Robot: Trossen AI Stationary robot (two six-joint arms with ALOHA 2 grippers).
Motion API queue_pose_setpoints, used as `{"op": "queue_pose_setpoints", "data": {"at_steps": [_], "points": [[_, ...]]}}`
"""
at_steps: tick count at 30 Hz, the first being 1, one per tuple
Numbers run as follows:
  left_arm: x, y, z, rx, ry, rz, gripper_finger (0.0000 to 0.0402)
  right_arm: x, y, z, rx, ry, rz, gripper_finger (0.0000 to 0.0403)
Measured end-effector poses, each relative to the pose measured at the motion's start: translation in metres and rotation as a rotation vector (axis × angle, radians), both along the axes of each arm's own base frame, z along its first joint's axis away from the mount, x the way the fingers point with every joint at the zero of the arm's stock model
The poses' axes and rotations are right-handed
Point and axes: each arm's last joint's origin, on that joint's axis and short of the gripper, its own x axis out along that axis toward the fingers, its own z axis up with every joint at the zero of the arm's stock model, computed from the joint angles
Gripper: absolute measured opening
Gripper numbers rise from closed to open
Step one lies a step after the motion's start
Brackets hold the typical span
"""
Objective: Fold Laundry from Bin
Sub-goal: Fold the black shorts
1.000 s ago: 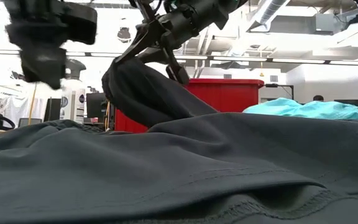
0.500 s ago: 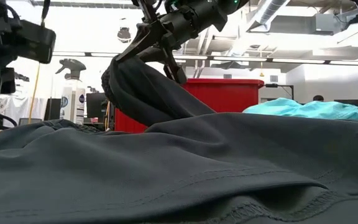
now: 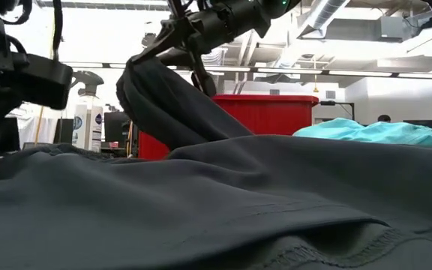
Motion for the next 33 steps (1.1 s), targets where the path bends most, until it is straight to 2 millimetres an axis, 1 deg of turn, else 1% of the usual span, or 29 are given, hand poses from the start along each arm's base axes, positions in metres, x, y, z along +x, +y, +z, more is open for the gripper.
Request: {"op": "queue_pose_setpoints", "data": {"at_steps": [4, 8, 11, 14, 18, 22, 25, 27, 29, 33], "points": [[0.007, -0.005, -0.006, -0.030, -0.032, -0.012, 0.0000, 0.001, -0.006, 0.001, 0.000, -0.013, -0.013, 0.0036], [0.011, -0.004, -0.006, -0.030, -0.056, 0.004, 0.0000, 0.008, -0.015, -0.011, 0.041, -0.011, -0.034, 0.0036], [0.013, -0.001, -0.005, -0.032, -0.070, 0.021, 0.0000, 0.019, -0.018, -0.025, 0.102, -0.060, -0.004, 0.0036], [0.017, 0.002, -0.004, -0.034, -0.093, 0.043, 0.0000, 0.028, -0.019, -0.034, 0.157, -0.078, 0.022, 0.0036], [0.023, 0.006, 0.000, -0.035, -0.153, 0.055, 0.0000, 0.040, -0.018, -0.029, 0.164, -0.106, 0.045, 0.0036], [0.025, 0.009, 0.000, -0.025, -0.160, 0.061, 0.0000, 0.050, -0.016, -0.022, 0.133, -0.122, 0.089, 0.0036], [0.026, 0.010, 0.000, -0.026, -0.164, 0.061, 0.0000, 0.049, -0.016, -0.025, 0.110, -0.062, 0.079, 0.0038], [0.026, 0.010, 0.000, -0.025, -0.166, 0.057, 0.0000, 0.048, -0.017, -0.029, 0.065, -0.037, 0.045, 0.0053], [0.026, 0.009, 0.001, -0.027, -0.173, 0.056, 0.0000, 0.048, -0.018, -0.029, 0.026, -0.039, 0.043, 0.0077], [0.027, 0.010, 0.002, -0.019, -0.187, 0.058, 0.0000, 0.049, -0.017, -0.029, 0.012, -0.052, 0.039, 0.0125]]}}
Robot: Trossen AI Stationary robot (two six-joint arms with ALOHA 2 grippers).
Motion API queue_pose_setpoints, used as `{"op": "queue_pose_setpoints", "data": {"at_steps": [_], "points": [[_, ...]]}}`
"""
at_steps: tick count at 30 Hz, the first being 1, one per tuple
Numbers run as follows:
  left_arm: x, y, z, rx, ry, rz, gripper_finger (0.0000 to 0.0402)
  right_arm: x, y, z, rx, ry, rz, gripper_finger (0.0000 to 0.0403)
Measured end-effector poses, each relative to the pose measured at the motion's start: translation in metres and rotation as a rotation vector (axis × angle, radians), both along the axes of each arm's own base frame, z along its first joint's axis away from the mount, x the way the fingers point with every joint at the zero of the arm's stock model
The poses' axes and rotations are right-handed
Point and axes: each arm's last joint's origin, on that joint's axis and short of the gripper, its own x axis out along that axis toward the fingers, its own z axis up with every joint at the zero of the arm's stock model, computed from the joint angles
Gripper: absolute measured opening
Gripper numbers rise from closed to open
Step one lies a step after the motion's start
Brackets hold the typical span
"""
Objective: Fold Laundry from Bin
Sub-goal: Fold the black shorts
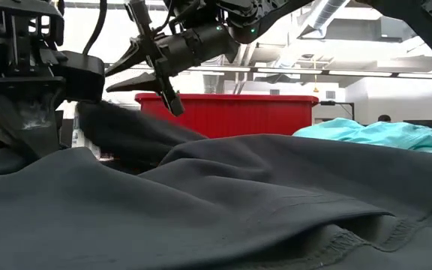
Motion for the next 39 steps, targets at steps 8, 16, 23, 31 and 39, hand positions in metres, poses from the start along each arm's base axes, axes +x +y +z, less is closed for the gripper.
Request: {"op": "queue_pose_setpoints", "data": {"at_steps": [8, 16, 23, 31, 39], "points": [[0.001, 0.000, 0.001, 0.000, -0.012, -0.005, 0.0000, -0.001, -0.005, 0.003, -0.029, -0.007, 0.050, 0.0199], [-0.002, 0.005, 0.027, -0.023, -0.119, 0.001, 0.0000, -0.034, -0.022, 0.050, -0.108, 0.126, 0.207, 0.0202], [-0.016, 0.016, 0.047, 0.022, -0.149, 0.044, 0.0000, -0.106, 0.026, 0.064, -0.538, 0.643, 0.317, 0.0196], [-0.022, 0.021, 0.063, 0.023, -0.221, 0.072, 0.0000, -0.135, 0.119, 0.026, -0.709, 0.776, 0.437, 0.0209], [-0.030, 0.026, 0.077, 0.024, -0.282, 0.099, 0.0000, -0.150, 0.123, -0.008, -0.773, 0.899, 0.308, 0.0216]]}}
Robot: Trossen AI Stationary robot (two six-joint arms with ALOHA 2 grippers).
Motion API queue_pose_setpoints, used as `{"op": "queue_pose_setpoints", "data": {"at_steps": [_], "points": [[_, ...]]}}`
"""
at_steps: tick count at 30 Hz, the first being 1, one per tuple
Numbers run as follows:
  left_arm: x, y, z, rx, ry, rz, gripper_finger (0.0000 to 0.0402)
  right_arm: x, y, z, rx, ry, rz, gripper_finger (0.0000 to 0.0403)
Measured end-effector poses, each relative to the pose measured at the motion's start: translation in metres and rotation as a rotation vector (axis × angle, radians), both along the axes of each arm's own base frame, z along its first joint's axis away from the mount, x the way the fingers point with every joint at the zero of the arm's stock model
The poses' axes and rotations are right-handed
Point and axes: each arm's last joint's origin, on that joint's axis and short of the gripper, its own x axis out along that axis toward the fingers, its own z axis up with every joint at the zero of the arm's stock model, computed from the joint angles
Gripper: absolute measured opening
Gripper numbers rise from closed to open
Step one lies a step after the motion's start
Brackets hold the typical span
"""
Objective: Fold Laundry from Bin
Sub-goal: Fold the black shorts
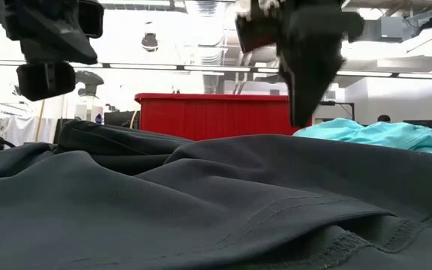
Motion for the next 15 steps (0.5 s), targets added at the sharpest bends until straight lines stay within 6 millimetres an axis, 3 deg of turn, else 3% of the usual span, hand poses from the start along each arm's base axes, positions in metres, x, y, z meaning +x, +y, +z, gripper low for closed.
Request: {"op": "queue_pose_setpoints", "data": {"at_steps": [4, 15], "points": [[-0.001, 0.001, -0.001, 0.023, 0.014, 0.005, 0.0000, -0.005, -0.001, -0.016, 0.020, 0.024, -0.026, 0.0216], [-0.003, 0.002, -0.005, 0.047, 0.048, 0.005, 0.0000, -0.014, 0.020, -0.020, -0.006, 0.019, 0.025, 0.0216]]}}
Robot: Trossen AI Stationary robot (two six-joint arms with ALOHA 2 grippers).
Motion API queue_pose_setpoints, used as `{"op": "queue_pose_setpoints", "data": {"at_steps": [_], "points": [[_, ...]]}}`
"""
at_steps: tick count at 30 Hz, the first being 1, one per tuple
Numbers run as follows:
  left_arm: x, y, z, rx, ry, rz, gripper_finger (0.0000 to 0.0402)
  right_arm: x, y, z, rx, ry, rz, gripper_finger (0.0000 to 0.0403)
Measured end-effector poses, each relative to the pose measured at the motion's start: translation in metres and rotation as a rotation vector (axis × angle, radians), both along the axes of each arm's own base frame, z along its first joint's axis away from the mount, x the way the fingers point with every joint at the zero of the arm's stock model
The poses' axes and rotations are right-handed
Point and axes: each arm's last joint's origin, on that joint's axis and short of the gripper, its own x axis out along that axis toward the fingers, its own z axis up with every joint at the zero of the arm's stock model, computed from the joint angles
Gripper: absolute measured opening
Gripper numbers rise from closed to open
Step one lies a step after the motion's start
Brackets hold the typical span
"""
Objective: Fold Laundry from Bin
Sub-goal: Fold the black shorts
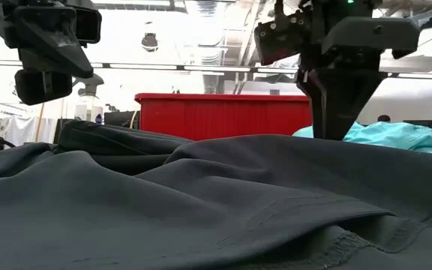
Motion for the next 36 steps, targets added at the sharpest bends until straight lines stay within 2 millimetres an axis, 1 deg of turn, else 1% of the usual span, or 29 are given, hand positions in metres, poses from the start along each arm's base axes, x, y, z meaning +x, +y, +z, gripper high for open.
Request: {"op": "queue_pose_setpoints", "data": {"at_steps": [5, 8, 10, 12, 16, 21, 24, 28, 30, 32, 36], "points": [[0.000, 0.000, -0.001, 0.011, 0.003, 0.003, 0.0000, -0.003, -0.009, -0.013, -0.004, 0.022, -0.031, 0.0198], [0.000, 0.000, -0.001, 0.013, 0.006, 0.003, 0.0000, -0.005, -0.009, -0.021, 0.010, 0.030, -0.021, 0.0187], [-0.001, 0.001, -0.001, 0.015, 0.009, 0.004, 0.0000, -0.006, -0.010, -0.023, 0.018, 0.033, -0.026, 0.0176], [-0.001, 0.001, -0.001, 0.016, 0.009, 0.005, 0.0000, -0.006, -0.010, -0.023, 0.041, 0.046, -0.018, 0.0156], [-0.001, 0.001, -0.001, 0.018, 0.008, 0.007, 0.0000, -0.003, -0.007, -0.016, 0.087, 0.049, 0.015, 0.0109], [0.000, 0.001, -0.001, 0.030, 0.004, 0.021, 0.0000, 0.000, -0.005, -0.005, 0.120, 0.027, 0.056, 0.0066], [0.000, 0.001, -0.001, 0.035, 0.002, 0.028, 0.0000, -0.004, -0.006, 0.012, 0.125, 0.017, 0.065, 0.0055], [0.000, 0.002, -0.001, 0.052, -0.001, 0.025, 0.0000, -0.020, -0.014, 0.041, 0.083, -0.027, 0.055, 0.0054], [0.000, 0.002, -0.001, 0.066, -0.005, 0.029, 0.0000, -0.026, -0.015, 0.050, 0.098, -0.067, 0.031, 0.0053], [0.000, 0.002, -0.001, 0.080, -0.009, 0.037, 0.0000, -0.032, -0.014, 0.048, 0.103, -0.082, -0.011, 0.0050], [0.000, 0.003, -0.001, 0.107, -0.010, 0.062, 0.0000, -0.040, -0.001, 0.029, 0.111, -0.063, -0.007, 0.0032]]}}
